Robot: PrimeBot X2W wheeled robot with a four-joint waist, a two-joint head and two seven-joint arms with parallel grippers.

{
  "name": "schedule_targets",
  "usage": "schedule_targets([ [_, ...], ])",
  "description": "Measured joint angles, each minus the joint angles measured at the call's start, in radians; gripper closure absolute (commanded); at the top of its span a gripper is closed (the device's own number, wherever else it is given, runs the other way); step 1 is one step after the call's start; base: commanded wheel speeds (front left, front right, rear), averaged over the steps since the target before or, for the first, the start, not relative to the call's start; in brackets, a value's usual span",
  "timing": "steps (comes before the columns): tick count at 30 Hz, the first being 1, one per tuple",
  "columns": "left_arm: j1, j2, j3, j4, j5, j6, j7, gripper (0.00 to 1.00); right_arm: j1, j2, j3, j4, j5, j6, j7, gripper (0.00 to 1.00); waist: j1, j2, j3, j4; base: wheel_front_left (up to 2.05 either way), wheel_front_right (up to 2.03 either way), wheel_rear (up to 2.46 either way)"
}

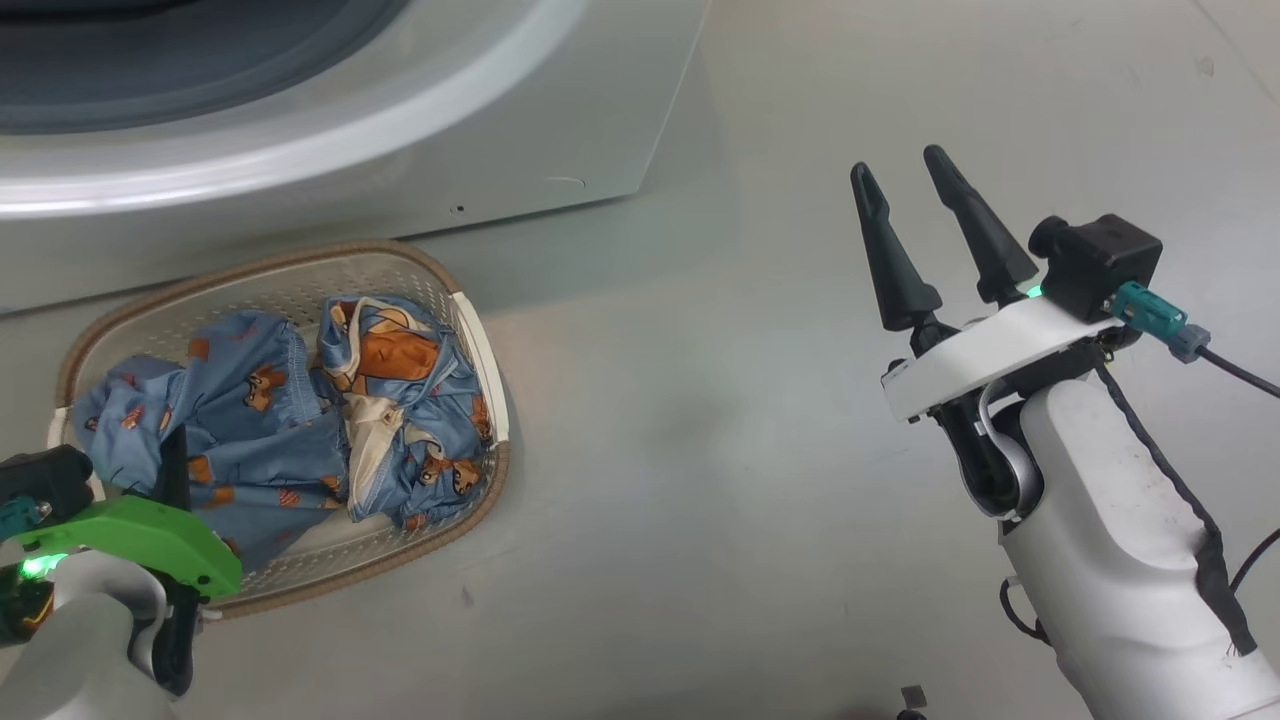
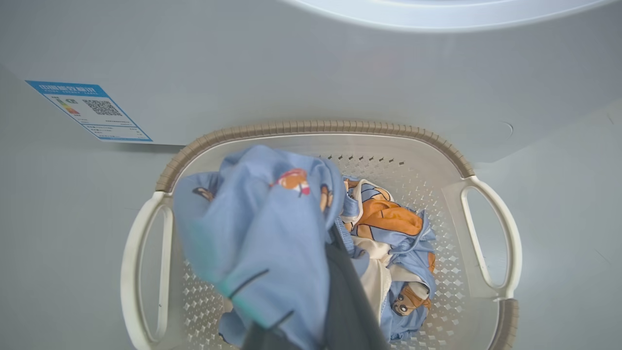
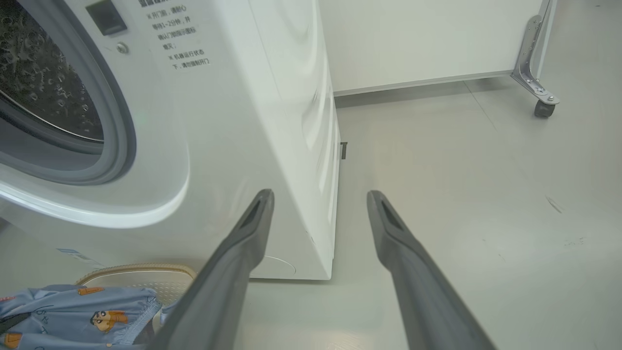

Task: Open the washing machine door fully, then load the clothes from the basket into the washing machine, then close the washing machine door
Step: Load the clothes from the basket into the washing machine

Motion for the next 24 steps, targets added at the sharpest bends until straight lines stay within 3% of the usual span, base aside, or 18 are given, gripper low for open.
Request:
schedule_targets([
  [14,0.091,-0.007,-0.014,-0.134,-0.020,0.000,-0.008,1.00,0.087,-0.038,0.000,0.042,0.034,0.000,0.000,0.00,0.0000,0.0000,-0.188,0.039,0.00,0.00,0.00],
  [24,0.153,-0.005,0.061,-0.282,-0.019,0.000,-0.009,1.00,0.149,-0.057,0.003,0.063,0.054,0.000,0.000,0.00,0.0000,0.0000,-0.309,0.079,0.00,0.00,0.00],
])
